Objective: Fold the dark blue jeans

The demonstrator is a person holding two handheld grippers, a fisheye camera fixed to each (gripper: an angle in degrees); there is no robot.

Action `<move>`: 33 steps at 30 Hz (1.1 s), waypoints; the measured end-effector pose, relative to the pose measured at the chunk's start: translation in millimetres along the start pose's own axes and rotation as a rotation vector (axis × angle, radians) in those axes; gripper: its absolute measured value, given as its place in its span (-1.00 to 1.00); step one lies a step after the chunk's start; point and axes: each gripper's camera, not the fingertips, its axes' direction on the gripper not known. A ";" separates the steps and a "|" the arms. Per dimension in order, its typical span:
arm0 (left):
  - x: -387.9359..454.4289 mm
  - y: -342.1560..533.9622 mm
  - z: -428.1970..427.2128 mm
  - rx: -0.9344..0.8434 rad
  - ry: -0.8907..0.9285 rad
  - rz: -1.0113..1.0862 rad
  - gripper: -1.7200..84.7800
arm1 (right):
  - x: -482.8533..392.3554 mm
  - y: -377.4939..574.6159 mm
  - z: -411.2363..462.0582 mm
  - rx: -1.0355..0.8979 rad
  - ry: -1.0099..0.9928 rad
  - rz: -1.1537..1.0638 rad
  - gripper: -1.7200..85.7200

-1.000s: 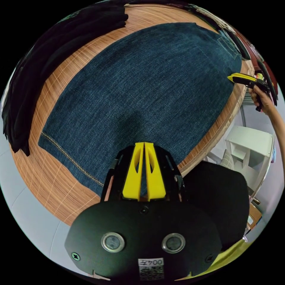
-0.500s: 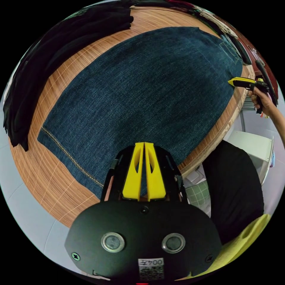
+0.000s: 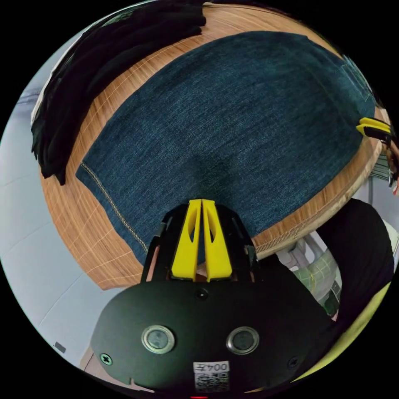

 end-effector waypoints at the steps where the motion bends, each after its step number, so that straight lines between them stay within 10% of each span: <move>1: 7.2 0.1 4.5 -0.013 -0.017 -0.016 -0.95 | 0.1 0.2 -0.7 0.002 0.002 -0.007 -0.68; 24: 76.3 113.9 195.7 0.340 0.189 -0.057 -0.95 | 13.9 17.0 -4.4 -0.043 -0.011 0.014 -0.72; 33: 106.1 199.2 309.8 0.579 0.376 -0.341 -0.80 | 24.5 95.1 -1.9 0.242 -0.032 0.125 -0.76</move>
